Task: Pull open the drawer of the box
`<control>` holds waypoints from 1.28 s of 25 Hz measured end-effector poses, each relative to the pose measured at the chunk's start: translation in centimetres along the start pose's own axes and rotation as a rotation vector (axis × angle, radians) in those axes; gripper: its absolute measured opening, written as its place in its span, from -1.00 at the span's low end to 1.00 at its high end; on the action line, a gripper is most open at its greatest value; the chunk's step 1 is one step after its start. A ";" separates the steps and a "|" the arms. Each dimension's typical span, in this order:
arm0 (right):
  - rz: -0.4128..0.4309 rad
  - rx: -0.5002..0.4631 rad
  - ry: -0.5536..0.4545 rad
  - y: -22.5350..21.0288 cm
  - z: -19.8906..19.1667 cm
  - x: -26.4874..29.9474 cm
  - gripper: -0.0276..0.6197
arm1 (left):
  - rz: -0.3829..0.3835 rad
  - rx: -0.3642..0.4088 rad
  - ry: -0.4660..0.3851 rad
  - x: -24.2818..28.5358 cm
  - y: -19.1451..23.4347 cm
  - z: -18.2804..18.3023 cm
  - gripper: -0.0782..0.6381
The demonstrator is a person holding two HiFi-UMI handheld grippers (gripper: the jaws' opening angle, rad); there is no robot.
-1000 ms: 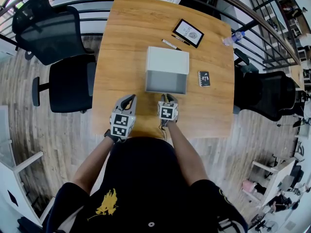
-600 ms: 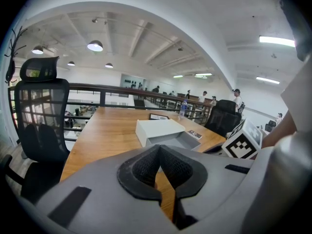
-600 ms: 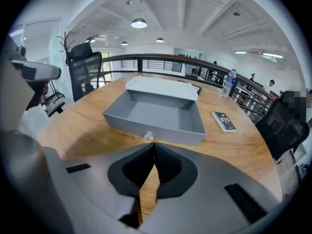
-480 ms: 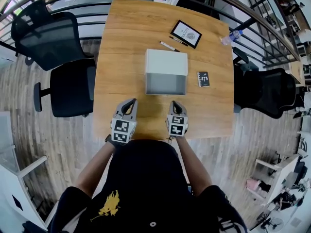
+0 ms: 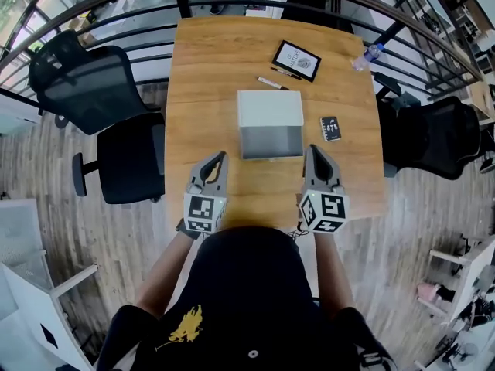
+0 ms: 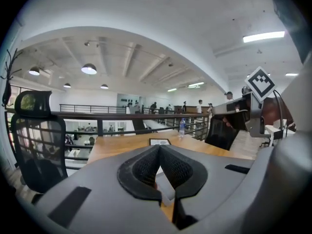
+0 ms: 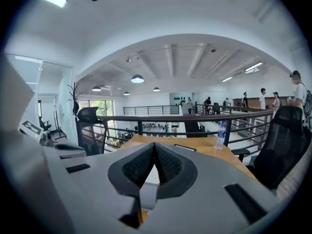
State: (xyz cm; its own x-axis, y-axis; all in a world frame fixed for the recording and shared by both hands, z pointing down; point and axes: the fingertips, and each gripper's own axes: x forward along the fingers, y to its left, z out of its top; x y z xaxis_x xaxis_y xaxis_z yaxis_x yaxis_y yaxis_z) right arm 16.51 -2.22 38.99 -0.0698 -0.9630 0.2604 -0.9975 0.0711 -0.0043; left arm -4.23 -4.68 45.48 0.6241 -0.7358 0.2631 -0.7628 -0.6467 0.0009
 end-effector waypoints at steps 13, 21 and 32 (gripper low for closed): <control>-0.049 -0.002 -0.116 -1.9 5.1 -2.9 -0.92 | -0.010 0.041 -0.080 -1.2 -0.7 5.7 -0.74; -0.046 -0.002 -0.108 -2.3 4.6 -2.6 -0.92 | 0.006 0.052 -0.108 -1.0 -0.1 7.0 -0.74; -0.033 -0.005 -0.100 -2.0 4.5 -2.6 -0.92 | 0.005 0.052 -0.116 -1.1 -0.5 7.5 -0.73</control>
State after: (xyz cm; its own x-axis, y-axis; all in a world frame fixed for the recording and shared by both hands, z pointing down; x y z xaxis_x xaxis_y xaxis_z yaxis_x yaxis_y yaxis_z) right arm 18.58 -1.07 34.00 -0.0382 -0.9860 0.1625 -0.9992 0.0399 0.0074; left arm -3.26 -5.05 38.00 0.6382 -0.7551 0.1500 -0.7578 -0.6505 -0.0505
